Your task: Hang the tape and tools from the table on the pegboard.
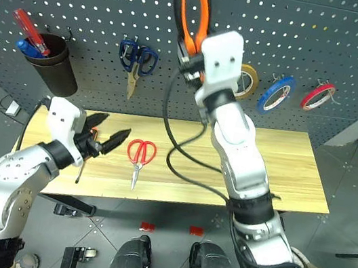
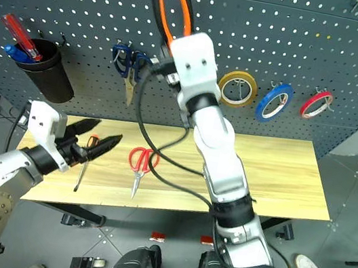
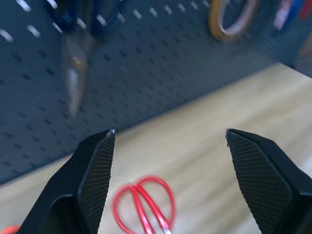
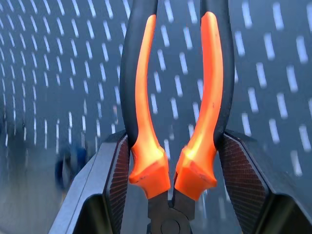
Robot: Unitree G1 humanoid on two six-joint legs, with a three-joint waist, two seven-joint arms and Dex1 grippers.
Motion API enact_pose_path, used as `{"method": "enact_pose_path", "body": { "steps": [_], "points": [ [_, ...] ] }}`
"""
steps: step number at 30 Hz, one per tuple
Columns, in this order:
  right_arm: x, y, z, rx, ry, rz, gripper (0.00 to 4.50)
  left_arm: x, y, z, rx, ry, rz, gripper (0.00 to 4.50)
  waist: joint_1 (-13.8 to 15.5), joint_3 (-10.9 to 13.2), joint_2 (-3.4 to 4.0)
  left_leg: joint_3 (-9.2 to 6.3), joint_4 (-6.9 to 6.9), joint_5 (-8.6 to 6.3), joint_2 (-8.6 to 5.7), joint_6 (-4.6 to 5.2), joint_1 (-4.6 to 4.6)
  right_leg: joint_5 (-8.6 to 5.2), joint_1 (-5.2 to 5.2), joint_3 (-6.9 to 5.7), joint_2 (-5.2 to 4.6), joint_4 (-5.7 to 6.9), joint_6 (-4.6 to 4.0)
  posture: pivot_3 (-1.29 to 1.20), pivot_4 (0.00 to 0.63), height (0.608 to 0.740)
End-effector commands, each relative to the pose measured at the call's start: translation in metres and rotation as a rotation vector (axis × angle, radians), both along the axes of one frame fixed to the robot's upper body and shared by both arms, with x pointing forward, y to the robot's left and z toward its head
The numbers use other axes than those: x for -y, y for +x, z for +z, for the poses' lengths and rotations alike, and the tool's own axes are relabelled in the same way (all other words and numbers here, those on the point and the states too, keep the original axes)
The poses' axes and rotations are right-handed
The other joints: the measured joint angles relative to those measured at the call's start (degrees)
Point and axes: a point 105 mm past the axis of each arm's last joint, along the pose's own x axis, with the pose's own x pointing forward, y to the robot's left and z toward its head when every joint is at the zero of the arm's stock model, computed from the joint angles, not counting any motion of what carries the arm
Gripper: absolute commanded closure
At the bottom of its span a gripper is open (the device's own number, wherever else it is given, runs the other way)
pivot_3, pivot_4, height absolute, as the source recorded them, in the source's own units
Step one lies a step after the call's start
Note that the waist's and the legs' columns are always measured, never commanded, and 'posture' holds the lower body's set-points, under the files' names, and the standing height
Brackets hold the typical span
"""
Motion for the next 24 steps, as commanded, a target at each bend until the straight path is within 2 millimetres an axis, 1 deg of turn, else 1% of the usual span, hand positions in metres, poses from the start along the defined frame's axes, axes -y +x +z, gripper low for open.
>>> {"method": "enact_pose_path", "body": {
  "steps": [1,4,5,8,12,15,19,24],
  "points": [
    [0.001,0.003,0.036,0.144,0.066,-0.021,2.05,0.011,-0.002,0.025,0.042,0.016,-0.041,0.68,0.2,0.0,-0.07,-0.01,-0.02,0.0,0.0,0.0,0.0,0.0,0.0,-0.01,0.0,-0.02,-0.01,-0.13,0.22,0.74],
    [-0.003,0.014,0.046,0.19,0.062,-0.045,2.05,0.018,0.005,0.033,0.038,0.055,-0.063,0.68,0.6,0.0,-0.08,0.02,-0.04,0.0,0.01,-0.01,0.0,-0.01,0.01,0.01,0.0,-0.07,-0.02,-0.11,0.233,0.74],
    [-0.003,0.018,0.048,0.207,0.058,-0.054,2.05,0.021,0.008,0.036,0.042,0.067,-0.072,0.68,0.7,0.0,-0.09,0.04,-0.03,0.0,0.01,-0.01,0.0,-0.01,0.01,0.03,0.0,-0.08,-0.02,-0.1,0.247,0.74],
    [-0.004,0.031,0.049,0.208,0.047,-0.08,2.05,0.029,0.014,0.044,0.051,0.087,-0.105,0.68,1.1,0.3,-0.26,0.11,-0.06,0.01,0.01,-0.02,0.01,-0.01,-0.02,0.1,0.0,-0.1,-0.03,-0.08,0.268,0.74],
    [-0.006,0.04,0.043,0.201,0.035,-0.095,2.05,0.031,0.021,0.046,0.047,0.098,-0.116,0.68,1.4,0.8,-0.35,0.14,-0.07,0.0,0.03,-0.02,0.02,-0.02,-0.03,0.14,0.0,-0.09,-0.04,-0.07,0.285,0.74],
    [-0.006,0.047,0.034,0.184,0.015,-0.11,2.05,0.031,0.024,0.046,0.042,0.107,-0.12,0.68,1.6,1.2,-0.39,0.14,-0.07,0.0,0.03,-0.02,0.02,-0.03,-0.05,0.14,0.0,-0.09,-0.05,-0.05,0.303,0.74],
    [0.004,0.061,0.007,0.134,-0.032,-0.16,2.05,0.034,0.027,0.04,0.024,0.125,-0.141,0.68,2.1,1.7,-0.39,0.15,-0.07,0.01,0.02,-0.02,0.02,-0.03,-0.05,0.14,-0.02,-0.09,-0.06,-0.04,0.313,0.74],
    [0.015,0.071,-0.015,0.092,-0.064,-0.212,2.05,0.035,0.025,0.035,0.008,0.132,-0.157,0.68,2.8,2.3,-0.37,0.16,-0.06,0.01,0.04,-0.02,0.01,-0.04,-0.08,0.14,-0.02,-0.07,-0.06,-0.04,0.316,0.74]
  ]
}}
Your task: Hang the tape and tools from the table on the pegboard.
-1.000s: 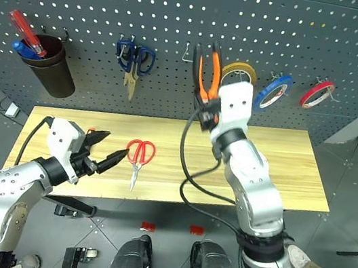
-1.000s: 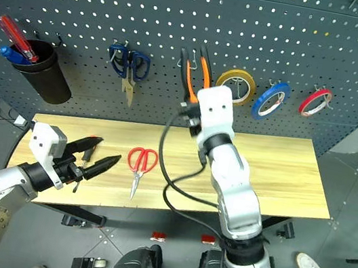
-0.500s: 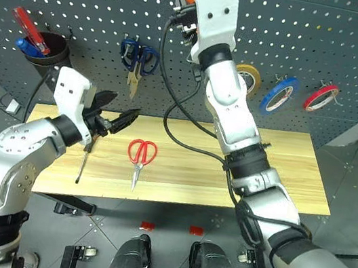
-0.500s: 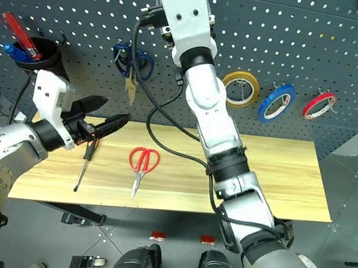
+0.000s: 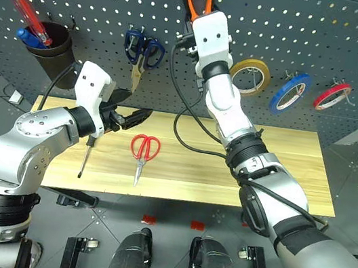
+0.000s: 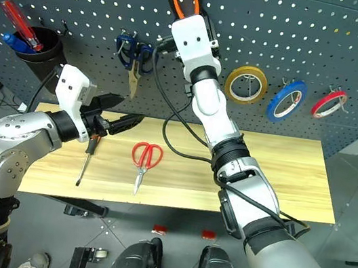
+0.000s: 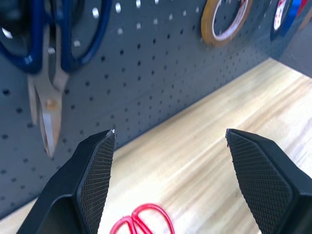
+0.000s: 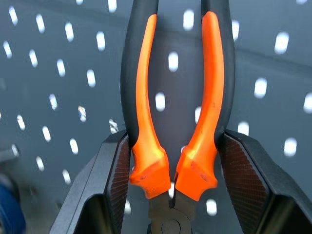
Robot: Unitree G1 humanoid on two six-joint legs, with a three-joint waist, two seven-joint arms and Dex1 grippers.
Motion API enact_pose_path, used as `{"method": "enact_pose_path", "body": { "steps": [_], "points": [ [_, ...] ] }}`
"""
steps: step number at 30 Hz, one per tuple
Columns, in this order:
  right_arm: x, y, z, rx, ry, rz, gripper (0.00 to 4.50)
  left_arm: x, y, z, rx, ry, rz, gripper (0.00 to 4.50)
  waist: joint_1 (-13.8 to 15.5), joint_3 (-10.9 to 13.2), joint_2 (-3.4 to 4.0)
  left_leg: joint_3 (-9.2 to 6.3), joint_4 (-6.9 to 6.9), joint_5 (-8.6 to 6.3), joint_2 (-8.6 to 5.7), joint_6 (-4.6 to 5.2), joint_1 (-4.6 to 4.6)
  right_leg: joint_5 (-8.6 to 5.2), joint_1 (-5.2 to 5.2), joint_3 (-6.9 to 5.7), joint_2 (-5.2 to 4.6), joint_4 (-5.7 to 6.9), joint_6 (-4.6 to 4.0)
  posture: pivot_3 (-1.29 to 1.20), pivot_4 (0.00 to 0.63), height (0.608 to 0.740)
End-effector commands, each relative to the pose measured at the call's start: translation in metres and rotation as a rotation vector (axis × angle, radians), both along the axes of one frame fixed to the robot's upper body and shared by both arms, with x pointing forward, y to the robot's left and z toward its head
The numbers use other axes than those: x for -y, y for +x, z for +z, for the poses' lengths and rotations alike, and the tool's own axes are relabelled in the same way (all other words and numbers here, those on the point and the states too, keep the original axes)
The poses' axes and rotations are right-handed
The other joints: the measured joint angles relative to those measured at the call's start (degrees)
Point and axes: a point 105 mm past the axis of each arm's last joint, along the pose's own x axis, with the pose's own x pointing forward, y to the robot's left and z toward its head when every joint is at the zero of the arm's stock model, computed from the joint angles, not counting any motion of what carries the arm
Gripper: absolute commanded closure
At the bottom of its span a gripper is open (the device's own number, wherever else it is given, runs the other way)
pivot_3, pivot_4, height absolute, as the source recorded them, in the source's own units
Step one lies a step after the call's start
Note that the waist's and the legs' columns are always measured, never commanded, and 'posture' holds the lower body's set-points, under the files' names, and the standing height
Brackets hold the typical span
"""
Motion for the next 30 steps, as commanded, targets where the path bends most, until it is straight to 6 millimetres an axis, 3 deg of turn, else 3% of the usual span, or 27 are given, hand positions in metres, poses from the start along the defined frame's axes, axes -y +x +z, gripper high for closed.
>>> {"method": "enact_pose_path", "body": {
  "steps": [1,6,9,13,16,20,24,30],
  "points": [
    [0.005,-0.003,0.004,0.053,0.015,-0.021,2.05,0.002,-0.003,0.006,0.039,0.028,-0.021,0.68,0.3,0.0,0.01,0.01,0.0,0.0,0.0,0.0,0.0,0.0,0.0,0.0,0.0,0.0,0.0,-0.04,0.313,0.74],
    [0.011,0.002,-0.013,-0.01,0.035,-0.042,2.06,0.002,-0.004,0.001,0.031,0.03,-0.022,0.68,0.6,0.0,0.01,0.0,0.02,0.0,-0.01,0.0,0.0,0.0,0.01,-0.01,-0.02,0.0,-0.01,-0.05,0.309,0.74],
    [0.017,0.01,-0.03,-0.139,0.118,-0.04,2.06,0.001,-0.003,-0.007,0.017,0.041,-0.014,0.68,0.6,0.0,0.0,0.0,0.04,0.0,0.0,0.0,0.02,0.0,0.03,0.0,-0.02,0.03,-0.01,-0.07,0.308,0.74],
    [0.022,0.013,-0.041,-0.218,0.173,-0.041,0.81,0.0,-0.002,-0.016,-0.001,0.046,-0.001,0.68,0.6,0.0,0.0,-0.06,0.07,0.0,0.01,-0.01,0.06,0.0,0.11,-0.06,-0.02,0.04,-0.01,-0.09,0.303,0.74],
    [0.021,0.012,-0.047,-0.254,0.172,-0.029,0.0,0.001,-0.001,-0.022,-0.02,0.027,0.013,0.16,0.5,0.0,0.0,-0.06,0.08,0.0,0.0,0.0,0.06,0.0,0.12,-0.06,-0.03,0.04,-0.01,-0.1,0.303,0.74],
    [0.022,0.004,-0.052,-0.278,0.17,0.008,0.0,0.006,-0.001,-0.035,-0.065,-0.004,0.043,0.04,0.5,0.0,0.01,-0.04,0.05,0.0,0.0,0.0,0.04,0.0,0.1,-0.06,-0.04,0.01,-0.01,-0.11,0.302,0.74],
    [0.024,-0.023,-0.067,-0.333,0.13,0.122,0.0,-0.008,-0.001,-0.067,-0.175,0.003,0.207,0.04,0.4,0.0,-0.01,-0.05,-0.03,0.0,0.0,0.0,0.03,0.0,0.08,-0.06,-0.03,-0.03,0.0,-0.12,0.304,0.74],
    [0.021,-0.098,-0.109,-0.628,0.077,0.542,0.0,-0.014,-0.012,-0.109,-0.323,0.03,0.361,0.04,0.4,0.0,0.01,-0.1,0.0,-0.03,0.01,0.01,0.02,-0.02,0.09,-0.04,-0.03,-0.01,0.02,-0.14,0.308,0.74]
  ]
}}
